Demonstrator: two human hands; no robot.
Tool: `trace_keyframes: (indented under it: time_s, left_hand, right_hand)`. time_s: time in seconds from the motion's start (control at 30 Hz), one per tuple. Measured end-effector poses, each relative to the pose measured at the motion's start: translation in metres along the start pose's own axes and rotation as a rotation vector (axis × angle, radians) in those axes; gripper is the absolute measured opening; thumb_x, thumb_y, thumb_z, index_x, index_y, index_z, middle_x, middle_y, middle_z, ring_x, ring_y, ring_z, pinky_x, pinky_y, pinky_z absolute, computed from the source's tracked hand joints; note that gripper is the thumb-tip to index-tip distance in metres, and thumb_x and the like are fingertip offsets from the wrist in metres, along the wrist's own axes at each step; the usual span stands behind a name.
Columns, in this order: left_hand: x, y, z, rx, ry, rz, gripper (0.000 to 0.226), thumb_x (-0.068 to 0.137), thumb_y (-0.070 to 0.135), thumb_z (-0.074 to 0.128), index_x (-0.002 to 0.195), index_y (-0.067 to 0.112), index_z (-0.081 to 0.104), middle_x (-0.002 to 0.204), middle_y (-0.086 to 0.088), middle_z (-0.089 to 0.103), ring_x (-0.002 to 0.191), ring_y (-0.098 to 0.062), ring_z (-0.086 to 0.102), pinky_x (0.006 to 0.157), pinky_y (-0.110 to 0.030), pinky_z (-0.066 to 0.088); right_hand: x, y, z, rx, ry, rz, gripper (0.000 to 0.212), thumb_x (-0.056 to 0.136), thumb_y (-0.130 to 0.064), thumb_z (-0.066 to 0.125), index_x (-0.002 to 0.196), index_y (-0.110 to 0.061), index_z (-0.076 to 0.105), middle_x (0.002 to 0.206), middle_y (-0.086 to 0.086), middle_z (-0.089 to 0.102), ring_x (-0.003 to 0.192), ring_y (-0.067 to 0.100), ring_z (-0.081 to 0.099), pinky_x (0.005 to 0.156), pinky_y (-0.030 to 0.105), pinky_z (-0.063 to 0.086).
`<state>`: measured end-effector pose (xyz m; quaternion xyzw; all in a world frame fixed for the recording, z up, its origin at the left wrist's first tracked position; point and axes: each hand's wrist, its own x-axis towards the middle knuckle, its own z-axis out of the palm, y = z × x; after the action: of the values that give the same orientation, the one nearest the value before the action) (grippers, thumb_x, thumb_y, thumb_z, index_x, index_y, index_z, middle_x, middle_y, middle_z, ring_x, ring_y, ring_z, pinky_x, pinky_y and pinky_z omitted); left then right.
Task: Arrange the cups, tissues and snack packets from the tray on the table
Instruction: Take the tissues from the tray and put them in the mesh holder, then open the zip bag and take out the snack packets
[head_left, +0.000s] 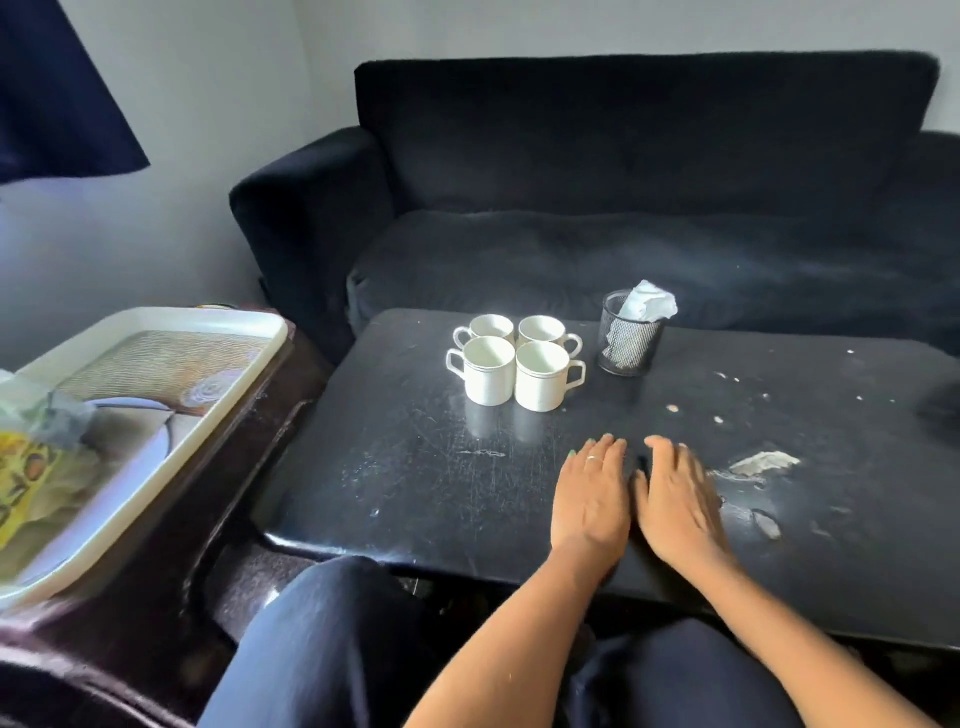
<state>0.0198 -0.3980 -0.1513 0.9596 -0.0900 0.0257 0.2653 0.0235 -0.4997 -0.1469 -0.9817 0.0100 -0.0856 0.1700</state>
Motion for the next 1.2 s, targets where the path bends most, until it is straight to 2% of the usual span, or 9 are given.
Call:
trace_keyframes:
  time_s: [0.2, 0.4, 0.57, 0.67, 0.83, 1.03, 1.2]
  left_hand:
    - [-0.052, -0.027, -0.039, 0.052, -0.060, 0.017, 0.058, 0.099, 0.024, 0.040, 0.152, 0.016, 0.017, 0.159, -0.001, 0.020, 0.147, -0.017, 0.017, 0.120, -0.033, 0.010]
    - [-0.073, -0.059, -0.121, 0.113, 0.088, -0.058, 0.060, 0.096, 0.028, 0.046, 0.149, 0.015, 0.022, 0.154, -0.002, 0.031, 0.142, -0.018, 0.027, 0.118, -0.036, 0.017]
    - [-0.089, -0.071, -0.183, 0.128, 0.177, -0.051, 0.065, 0.095, 0.029, 0.046, 0.151, 0.016, 0.016, 0.159, 0.000, 0.021, 0.147, -0.020, 0.018, 0.120, -0.037, 0.015]
    - [-0.103, -0.087, -0.222, 0.148, 0.241, -0.075, 0.068, 0.096, 0.032, 0.045, 0.153, 0.015, 0.011, 0.161, -0.001, 0.011, 0.148, -0.018, 0.011, 0.120, -0.036, 0.011]
    - [-0.136, -0.135, -0.290, 0.182, 0.497, -0.218, 0.070, 0.094, 0.035, 0.048, 0.152, 0.016, 0.015, 0.161, -0.002, 0.007, 0.147, -0.018, 0.015, 0.117, -0.031, 0.013]
    - [-0.186, -0.177, -0.343, 0.101, 0.806, -0.488, 0.068, 0.091, 0.026, 0.050, 0.151, 0.016, 0.018, 0.161, -0.004, 0.002, 0.148, -0.022, 0.006, 0.120, -0.039, 0.005]
    - [-0.235, -0.209, -0.366, -0.083, 1.233, -0.659, 0.068, 0.081, 0.012, 0.058, 0.145, 0.011, 0.034, 0.158, -0.009, 0.018, 0.145, -0.028, 0.018, 0.119, -0.045, 0.007]
  right_hand:
    - [-0.029, -0.022, -0.031, 0.016, -0.109, -0.048, 0.053, 0.093, -0.029, 0.048, 0.140, -0.012, 0.030, 0.142, 0.013, 0.040, 0.130, 0.029, 0.039, 0.105, 0.036, 0.030]
    - [-0.033, -0.092, -0.071, 0.094, -0.079, -0.177, 0.059, 0.094, -0.032, 0.047, 0.144, -0.012, 0.024, 0.148, 0.009, 0.031, 0.134, 0.028, 0.032, 0.109, 0.034, 0.026]
    - [-0.039, -0.161, -0.100, 0.131, -0.012, -0.300, 0.056, 0.092, -0.032, 0.049, 0.141, -0.015, 0.028, 0.145, 0.007, 0.034, 0.131, 0.026, 0.034, 0.105, 0.033, 0.028]
    - [-0.044, -0.207, -0.113, 0.192, -0.008, -0.359, 0.058, 0.093, -0.033, 0.047, 0.144, -0.015, 0.025, 0.150, 0.004, 0.028, 0.135, 0.024, 0.029, 0.109, 0.032, 0.024]
    - [-0.059, -0.296, -0.122, 0.211, -0.009, -0.555, 0.060, 0.094, -0.037, 0.044, 0.146, -0.018, 0.020, 0.153, 0.002, 0.020, 0.140, 0.021, 0.022, 0.112, 0.033, 0.020]
    - [-0.080, -0.393, -0.120, 0.129, -0.054, -0.793, 0.061, 0.095, -0.037, 0.040, 0.148, -0.018, 0.016, 0.156, 0.002, 0.014, 0.143, 0.021, 0.015, 0.114, 0.035, 0.016]
    - [-0.114, -0.462, -0.104, 0.090, -0.092, -0.937, 0.061, 0.094, -0.036, 0.042, 0.147, -0.017, 0.018, 0.155, 0.004, 0.015, 0.142, 0.022, 0.015, 0.113, 0.035, 0.015]
